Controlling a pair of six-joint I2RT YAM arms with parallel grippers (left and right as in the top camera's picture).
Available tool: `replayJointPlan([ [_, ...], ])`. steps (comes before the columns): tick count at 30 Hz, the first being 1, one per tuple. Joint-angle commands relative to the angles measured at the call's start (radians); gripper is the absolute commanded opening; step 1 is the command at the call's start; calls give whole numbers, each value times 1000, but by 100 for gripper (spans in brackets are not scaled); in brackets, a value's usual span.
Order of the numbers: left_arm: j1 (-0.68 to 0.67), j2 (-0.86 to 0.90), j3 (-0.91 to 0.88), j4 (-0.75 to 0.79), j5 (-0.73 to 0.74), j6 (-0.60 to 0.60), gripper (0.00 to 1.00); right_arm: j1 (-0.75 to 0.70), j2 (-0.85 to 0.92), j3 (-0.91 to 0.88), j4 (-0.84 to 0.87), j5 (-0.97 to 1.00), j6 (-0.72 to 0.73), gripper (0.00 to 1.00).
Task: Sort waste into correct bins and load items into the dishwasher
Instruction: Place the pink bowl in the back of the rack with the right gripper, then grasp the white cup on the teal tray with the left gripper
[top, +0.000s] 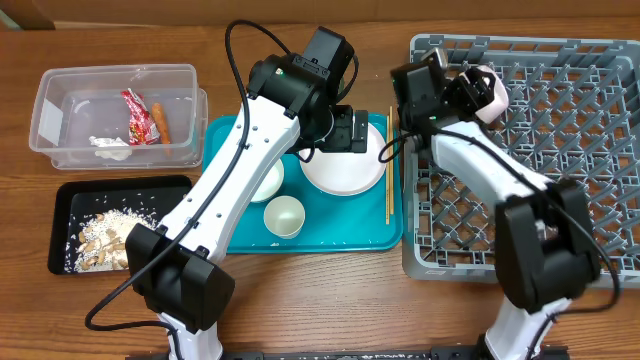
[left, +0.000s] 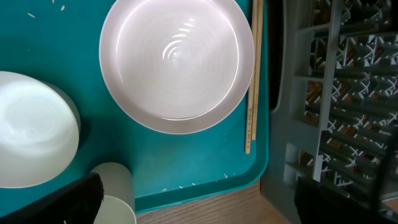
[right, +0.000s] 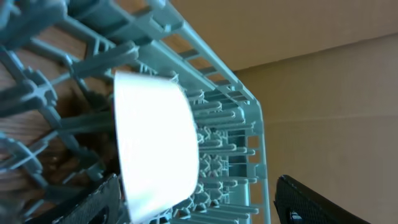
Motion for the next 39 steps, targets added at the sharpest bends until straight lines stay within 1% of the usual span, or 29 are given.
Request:
replayJointPlan([
  [1,-2,-8,8,0,-7,4,100,-10,-155,8,-42,-121,131,82],
  [4,-2,-8,8,0,-7,4,100,-37,-225,8,-133,-251,248,80],
  [5,-2,-8,8,0,-7,4,100,-60,-255,8,-188,-368,324,77],
  [6,-2,-8,8,0,-7,4,100,-75,-267,8,-216,-443,362,77],
  [7,-2,-8,8,0,-7,4,100,-100,-282,8,-257,-579,417,76],
  [8,-2,-8,8,0,-7,4,100,-120,-286,8,-283,-697,457,76],
  [9,-2,-8,8,0,-7,4,100,-144,-287,8,-315,-863,488,77],
  [10,-2,-8,8,0,-7,4,100,-161,-287,7,-336,-980,492,78],
  [11,-2,-8,8,0,-7,4,100,-178,-283,7,-349,-1088,495,71],
  [12,-2,-8,8,0,-7,4,100,-196,-282,7,-361,-1194,514,56],
  [13,-2,-8,8,0,-7,4,100,-202,-282,7,-365,-1228,534,53],
  [14,-2,-8,8,0,-7,4,100,-208,-282,7,-367,-1246,580,49],
  [15,-2,-8,8,0,-7,4,100,-208,-282,7,-367,-1245,603,49],
  [17,-2,-8,8,0,-7,4,100,-206,-281,7,-370,-1246,626,49],
  [21,-2,-8,8,0,-7,4,100,-199,-281,7,-369,-1248,626,40],
  [27,-2,-8,8,0,-7,4,100,-198,-265,7,-373,-1223,626,40],
  [33,-2,-8,8,0,-7,3,100,-196,-190,7,-369,-1237,641,40],
  [35,-2,-8,8,1,26,-27,100,-189,-182,7,-370,-1241,641,40],
  [37,-2,-8,8,-8,31,-23,100,-169,-176,7,-372,-1240,640,40],
  [38,0,-9,10,-5,9,6,100,-162,-172,7,-371,-1240,640,40],
  [39,17,-11,12,-8,10,8,100,-148,-164,7,-369,-1240,640,40],
])
